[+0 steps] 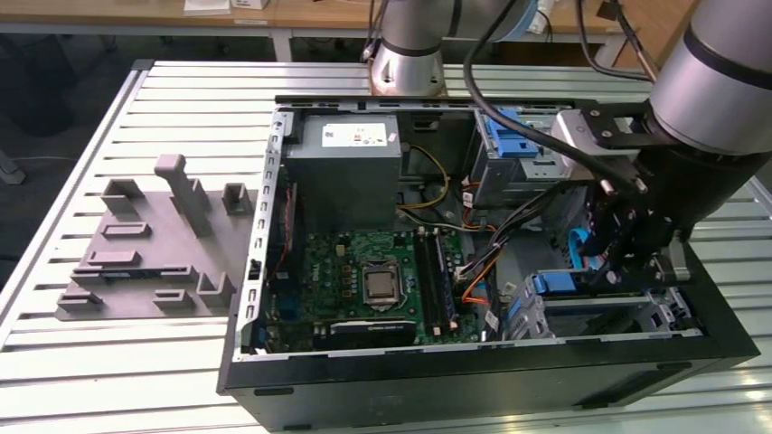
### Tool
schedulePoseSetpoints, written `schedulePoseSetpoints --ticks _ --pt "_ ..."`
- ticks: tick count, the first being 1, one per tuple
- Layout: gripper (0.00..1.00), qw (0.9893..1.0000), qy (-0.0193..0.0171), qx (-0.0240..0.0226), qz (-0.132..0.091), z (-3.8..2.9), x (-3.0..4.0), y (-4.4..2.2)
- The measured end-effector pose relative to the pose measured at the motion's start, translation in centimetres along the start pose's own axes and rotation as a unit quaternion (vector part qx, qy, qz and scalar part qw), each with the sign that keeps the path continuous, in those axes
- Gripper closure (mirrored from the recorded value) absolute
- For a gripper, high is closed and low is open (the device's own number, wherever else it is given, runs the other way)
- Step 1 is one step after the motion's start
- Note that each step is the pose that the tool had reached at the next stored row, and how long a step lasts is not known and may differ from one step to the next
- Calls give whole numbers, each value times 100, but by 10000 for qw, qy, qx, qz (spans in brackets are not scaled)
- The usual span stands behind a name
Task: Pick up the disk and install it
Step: 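Insert the second disk wire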
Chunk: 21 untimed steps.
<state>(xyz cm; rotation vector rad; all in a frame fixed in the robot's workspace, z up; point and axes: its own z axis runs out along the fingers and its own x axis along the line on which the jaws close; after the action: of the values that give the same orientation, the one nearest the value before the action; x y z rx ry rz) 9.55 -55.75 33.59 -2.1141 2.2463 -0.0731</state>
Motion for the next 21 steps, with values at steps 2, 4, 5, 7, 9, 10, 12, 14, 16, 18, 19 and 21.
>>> schedulePoseSetpoints --ticks 2,4,5,7,9,10,12,14,16,18,19,21 --pt "59 10000 0 -2 -1 -42 0 -3" --pt "59 10000 1 -6 0 -80 -1 -6" --pt "59 10000 1 -8 0 -95 -1 -7" --pt "67 10000 1 -11 0 -117 -1 -9" --pt "73 10000 0 -13 0 -126 -1 -9" --pt "78 10000 -1 -13 0 -127 -1 -9" --pt "84 10000 0 -13 0 -128 -1 -10" --pt "89 10000 1 -13 0 -129 -1 -10" --pt "89 10000 1 -13 0 -130 -1 -10" --pt "89 10000 1 -13 0 -129 -1 -10" --pt "89 10000 1 -13 0 -129 -1 -10" --pt "89 10000 1 -13 0 -130 -1 -10"
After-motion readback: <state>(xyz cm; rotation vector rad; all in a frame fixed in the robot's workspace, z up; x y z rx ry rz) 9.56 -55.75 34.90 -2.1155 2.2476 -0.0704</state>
